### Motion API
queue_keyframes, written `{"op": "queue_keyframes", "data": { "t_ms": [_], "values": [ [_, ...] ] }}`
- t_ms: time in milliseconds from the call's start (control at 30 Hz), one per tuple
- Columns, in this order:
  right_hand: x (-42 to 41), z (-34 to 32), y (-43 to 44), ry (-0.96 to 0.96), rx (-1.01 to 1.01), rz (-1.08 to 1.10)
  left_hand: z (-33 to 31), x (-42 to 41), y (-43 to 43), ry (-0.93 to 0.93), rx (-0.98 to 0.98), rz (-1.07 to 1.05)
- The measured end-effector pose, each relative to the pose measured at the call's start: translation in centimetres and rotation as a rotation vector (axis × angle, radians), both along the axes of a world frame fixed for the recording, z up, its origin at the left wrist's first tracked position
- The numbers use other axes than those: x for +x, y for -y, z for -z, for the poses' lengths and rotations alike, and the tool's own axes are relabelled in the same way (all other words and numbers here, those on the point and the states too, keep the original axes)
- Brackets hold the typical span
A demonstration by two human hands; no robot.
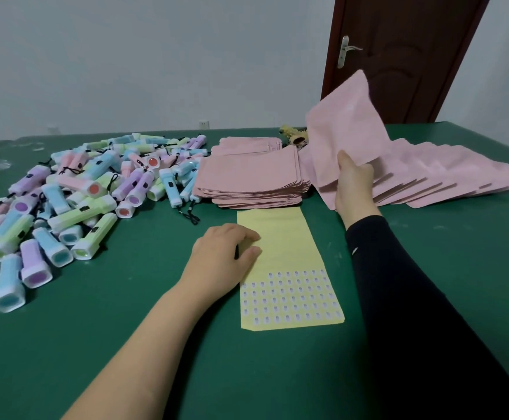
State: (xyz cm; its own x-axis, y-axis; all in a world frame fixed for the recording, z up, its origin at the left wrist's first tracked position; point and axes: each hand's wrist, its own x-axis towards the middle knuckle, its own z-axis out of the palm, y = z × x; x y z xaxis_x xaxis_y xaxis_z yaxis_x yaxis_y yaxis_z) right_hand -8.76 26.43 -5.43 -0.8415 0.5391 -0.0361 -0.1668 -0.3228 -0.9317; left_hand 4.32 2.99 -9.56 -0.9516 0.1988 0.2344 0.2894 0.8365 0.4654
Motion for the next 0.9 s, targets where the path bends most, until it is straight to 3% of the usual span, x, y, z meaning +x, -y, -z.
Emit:
{"op": "queue_keyframes", "data": {
  "t_ms": [267, 467, 900],
  "values": [
    [1.2, 0.9, 0.2, 0.168, 0.409, -0.077, -0.1, 0.1, 0.0, 0.007, 0.001, -0.004],
    [1.3, 1.4, 0.5, 0.262, 0.49, -0.144, -0.2, 0.2, 0.0, 0.009, 0.006, 0.004],
    [2.0, 1.6, 0.6, 0.348, 0.895, 0.055, 0.0, -0.1, 0.0, 0.002, -0.001, -0.009]
  ]
}}
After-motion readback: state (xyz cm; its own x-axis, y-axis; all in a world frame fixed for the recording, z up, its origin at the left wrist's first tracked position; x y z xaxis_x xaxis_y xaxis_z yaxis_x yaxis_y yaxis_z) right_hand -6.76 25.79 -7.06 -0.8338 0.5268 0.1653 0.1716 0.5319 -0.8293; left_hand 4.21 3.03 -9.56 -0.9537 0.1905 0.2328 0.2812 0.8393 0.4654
